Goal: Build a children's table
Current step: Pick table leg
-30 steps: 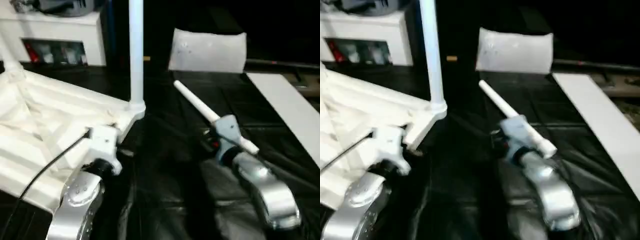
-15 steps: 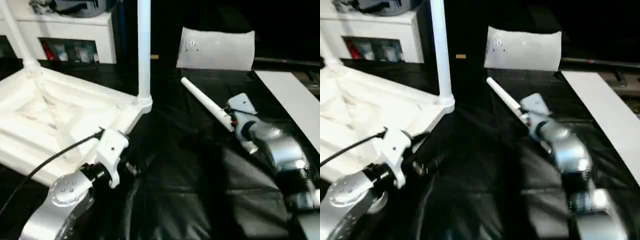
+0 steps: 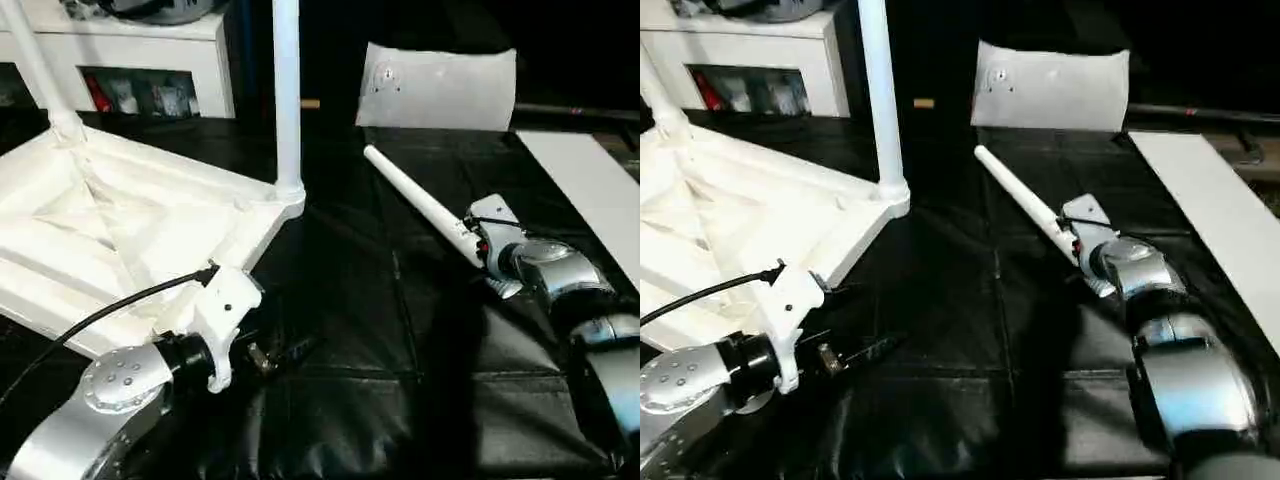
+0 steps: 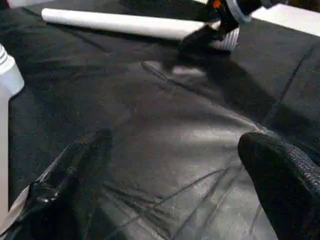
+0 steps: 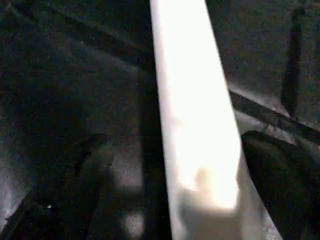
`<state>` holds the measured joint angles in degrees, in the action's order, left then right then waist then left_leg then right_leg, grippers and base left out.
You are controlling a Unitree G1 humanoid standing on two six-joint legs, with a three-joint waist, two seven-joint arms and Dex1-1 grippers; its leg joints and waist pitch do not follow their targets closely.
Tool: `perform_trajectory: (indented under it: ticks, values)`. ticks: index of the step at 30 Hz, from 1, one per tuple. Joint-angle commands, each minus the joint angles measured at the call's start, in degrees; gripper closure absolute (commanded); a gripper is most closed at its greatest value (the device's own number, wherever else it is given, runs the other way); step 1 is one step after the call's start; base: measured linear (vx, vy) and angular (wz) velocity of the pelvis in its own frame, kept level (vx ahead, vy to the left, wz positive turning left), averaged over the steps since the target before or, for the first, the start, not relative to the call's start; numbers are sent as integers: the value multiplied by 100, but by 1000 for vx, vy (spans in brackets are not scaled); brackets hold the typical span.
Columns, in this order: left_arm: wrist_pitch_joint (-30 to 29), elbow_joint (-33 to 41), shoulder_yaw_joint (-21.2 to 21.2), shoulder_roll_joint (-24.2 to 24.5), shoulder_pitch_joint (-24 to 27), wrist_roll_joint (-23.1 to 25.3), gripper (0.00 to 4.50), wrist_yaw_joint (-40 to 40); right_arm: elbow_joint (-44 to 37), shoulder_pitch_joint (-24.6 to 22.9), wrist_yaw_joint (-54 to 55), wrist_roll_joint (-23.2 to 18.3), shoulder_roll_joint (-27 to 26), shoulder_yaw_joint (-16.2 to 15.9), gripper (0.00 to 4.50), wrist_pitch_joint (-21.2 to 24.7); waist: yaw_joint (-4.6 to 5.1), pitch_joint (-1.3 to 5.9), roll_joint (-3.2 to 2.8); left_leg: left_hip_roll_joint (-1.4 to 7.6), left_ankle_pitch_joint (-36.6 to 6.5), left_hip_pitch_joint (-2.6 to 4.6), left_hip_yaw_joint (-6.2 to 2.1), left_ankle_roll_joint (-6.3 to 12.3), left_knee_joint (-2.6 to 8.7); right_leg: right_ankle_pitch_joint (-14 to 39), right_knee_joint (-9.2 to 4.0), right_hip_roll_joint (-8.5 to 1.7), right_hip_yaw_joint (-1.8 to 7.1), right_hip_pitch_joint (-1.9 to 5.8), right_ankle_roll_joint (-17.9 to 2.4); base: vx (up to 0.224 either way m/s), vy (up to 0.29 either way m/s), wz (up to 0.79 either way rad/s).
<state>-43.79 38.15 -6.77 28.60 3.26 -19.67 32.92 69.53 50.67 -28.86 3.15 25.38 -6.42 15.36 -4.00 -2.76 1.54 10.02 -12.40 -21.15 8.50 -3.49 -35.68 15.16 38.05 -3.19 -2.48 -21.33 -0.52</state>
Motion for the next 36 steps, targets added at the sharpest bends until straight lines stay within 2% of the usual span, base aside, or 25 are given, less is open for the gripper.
perform_trajectory:
  ticks: [1, 2, 3, 4, 5, 6, 7, 8, 10, 11, 12, 14, 15, 16, 20, 23, 26, 27, 29, 36]
  values:
    - [-94, 158, 65, 43, 31, -52, 0, -17, 219, 117, 19, 51, 19, 121, 39, -77, -43, 323, -40, 251, -53, 12, -2, 339, 348, -863, -378, -403, 238, 275, -1846, 0, 0, 0]
    - [-101, 162, 79, 61, 44, -56, 0, -12, 276, 163, -32, -29, 5, 212, 55, -11, -52, 320, -38, 252, -82, 11, -1, 320, 350, -824, -383, -404, 238, 277, -1833, 0, 0, 0]
    - [-114, 173, 87, 80, 53, -73, 0, -12, 346, 215, -94, -99, -6, 296, 69, 62, -62, 315, -61, 252, -184, 15, -2, 280, 359, -718, -384, -403, 241, 274, -1808, 0, 0, 0]
    - [-121, 181, 89, 92, 59, -86, 0, -13, 391, 247, -138, -145, -13, 354, 69, 111, -63, 316, -55, 254, -229, 22, 0, 262, 361, -669, -391, -401, 240, 269, -1801, 0, 0, 0]
    - [-138, 193, 85, 107, 59, -104, 0, -14, 450, 284, -198, -155, -13, 378, 69, 132, -81, 311, -48, 254, -254, 22, 1, 242, 366, -646, -395, -405, 244, 272, -1786, 0, 0, 0]
    - [-159, 205, 81, 126, 55, -127, 0, -14, 520, 329, -260, -163, -12, 399, 96, 157, -93, 314, -79, 251, -274, 17, -5, 215, 365, -619, -387, -407, 239, 269, -1779, 0, 0, 0]
    - [-165, 207, 81, 131, 53, -134, 0, -13, 542, 346, -278, -177, -14, 415, 96, 176, -92, 312, -60, 252, -295, 16, -1, 211, 368, -616, -396, -404, 242, 266, -1771, 0, 0, 0]
    - [-175, 203, 87, 145, 42, -147, 0, 0, 590, 386, -234, -200, -9, 456, 115, 225, -100, 313, -74, 255, -298, 22, -3, 202, 369, -607, -395, -407, 241, 261, -1771, 0, 0, 0]
    - [-189, 199, 96, 166, 28, -163, 0, 17, 663, 442, -175, -191, 2, 480, 115, 273, -109, 311, -72, 252, -331, 24, -3, 179, 375, -552, -400, -403, 238, 259, -1762, 0, 0, 0]
    - [-193, 193, 103, 176, 19, -172, 0, 24, 699, 477, -148, -159, 10, 481, 126, 300, -105, 311, -94, 253, -343, 24, -5, 155, 374, -563, -402, -401, 236, 252, -1753, 0, 0, 0]
    - [-196, 190, 109, 182, 13, -179, 0, 26, 718, 502, -130, -153, 12, 506, 148, 330, -104, 313, -74, 252, -328, 21, -3, 151, 373, -574, -399, -401, 236, 255, -1753, 0, 0, 0]
    - [-214, 187, 125, 199, -16, -209, 0, 22, 755, 574, -146, -183, 9, 617, 155, 445, -112, 317, -84, 250, -280, 21, -3, 150, 370, -610, -394, -404, 238, 254, -1763, 0, 0, 0]
    - [-216, 192, 125, 200, -15, -213, 0, 16, 759, 584, -164, -187, 10, 633, 155, 463, -112, 319, -66, 247, -257, 12, 0, 153, 368, -644, -394, -404, 238, 263, -1767, 0, 0, 0]
    - [-222, 203, 134, 196, -19, -228, 0, 1, 769, 616, -212, -166, 17, 635, 185, 501, -114, 318, -69, 246, -242, 9, -2, 157, 367, -660, -388, -403, 239, 263, -1765, 0, 0, 0]
    - [-216, 198, 121, 188, -11, -255, 0, -2, 783, 676, -403, -105, 46, 575, 207, 596, -110, 318, -81, 252, -220, 10, -1, 191, 366, -661, -391, -403, 234, 255, -1766, 0, 0, 0]
    - [-188, 142, 88, 206, -46, -253, 0, -1, 792, 695, -443, -49, 63, 553, 240, 577, -112, 318, -82, 255, -217, 10, 0, 190, 367, -647, -392, -407, 233, 253, -1774, 0, 0, 0]
    - [-169, 81, 75, 211, -101, -258, 0, 8, 792, 708, -513, -3, 67, 591, 259, 549, -110, 310, -93, 258, -306, 17, 0, 157, 373, -536, -405, -409, 235, 246, -1769, 0, 0, 0]
    - [-161, 59, 70, 216, -125, -263, 0, 23, 789, 709, -529, -5, 60, 615, 259, 542, -115, 316, -133, 255, -296, 18, -7, 136, 369, -563, -391, -411, 236, 249, -1774, 0, 0, 0]
    - [-153, 33, 63, 221, -153, -267, 0, 41, 784, 706, -553, -17, 50, 643, 265, 535, -108, 316, -114, 253, -292, 15, -5, 133, 370, -608, -394, -406, 235, 255, -1782, 0, 0, 0]
    - [-91, -108, 1, 200, -289, -226, 0, 58, 765, 647, -584, -25, 32, 717, 268, 480, -101, 322, -137, 249, -277, 12, 2, 167, 361, -670, -395, -398, 233, 251, -1811, 0, 0, 0]
